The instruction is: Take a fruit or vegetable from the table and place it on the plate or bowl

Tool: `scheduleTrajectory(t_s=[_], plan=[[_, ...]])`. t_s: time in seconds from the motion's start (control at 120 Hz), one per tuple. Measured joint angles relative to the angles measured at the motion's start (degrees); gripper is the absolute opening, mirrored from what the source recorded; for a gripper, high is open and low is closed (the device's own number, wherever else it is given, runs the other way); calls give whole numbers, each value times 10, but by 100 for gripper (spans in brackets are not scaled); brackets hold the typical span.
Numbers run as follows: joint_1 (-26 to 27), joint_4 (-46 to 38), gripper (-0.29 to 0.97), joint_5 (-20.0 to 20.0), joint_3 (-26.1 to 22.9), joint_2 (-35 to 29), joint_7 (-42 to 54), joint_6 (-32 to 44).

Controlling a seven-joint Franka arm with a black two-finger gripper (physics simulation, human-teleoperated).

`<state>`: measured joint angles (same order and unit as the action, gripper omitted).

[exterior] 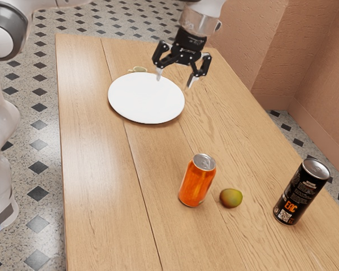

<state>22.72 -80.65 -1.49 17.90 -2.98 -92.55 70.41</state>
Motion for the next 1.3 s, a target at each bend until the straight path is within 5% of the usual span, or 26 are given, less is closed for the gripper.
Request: scheduleTrajectory(t_s=[0.192,0.35,0.483,0.65,0.908,1.3], plan=[[13,-1,68,-2,2,-15,-143,25],[15,-1,68,2,5,-32,-164,26],[22,-1,68,-7,1,-37,-74,24],[31,0,68,30,-7,-18,80,27],[44,75,68,56,-23,86,350,91],[57,70,68,16,-59,118,622,202]])
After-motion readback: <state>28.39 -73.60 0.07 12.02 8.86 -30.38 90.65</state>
